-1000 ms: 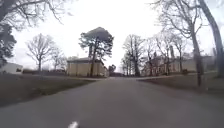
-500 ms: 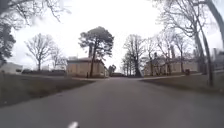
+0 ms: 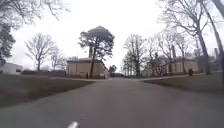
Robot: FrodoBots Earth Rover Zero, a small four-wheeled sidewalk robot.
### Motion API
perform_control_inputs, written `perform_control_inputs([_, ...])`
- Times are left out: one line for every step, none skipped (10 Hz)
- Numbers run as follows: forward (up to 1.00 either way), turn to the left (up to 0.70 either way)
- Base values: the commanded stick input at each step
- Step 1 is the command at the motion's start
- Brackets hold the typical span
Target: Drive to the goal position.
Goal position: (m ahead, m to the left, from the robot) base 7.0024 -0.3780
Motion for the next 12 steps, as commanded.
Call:
perform_control_inputs([1.0,0.0])
perform_control_inputs([1.0,0.0])
perform_control_inputs([1.0,0.0])
perform_control_inputs([1.0,0.0])
perform_control_inputs([1.0,0.0])
perform_control_inputs([1.0,0.0])
perform_control_inputs([1.0,0.0])
perform_control_inputs([1.0,0.0])
perform_control_inputs([1.0,0.0])
perform_control_inputs([1.0,0.0])
perform_control_inputs([1.0,0.0])
perform_control_inputs([1.0,0.0])
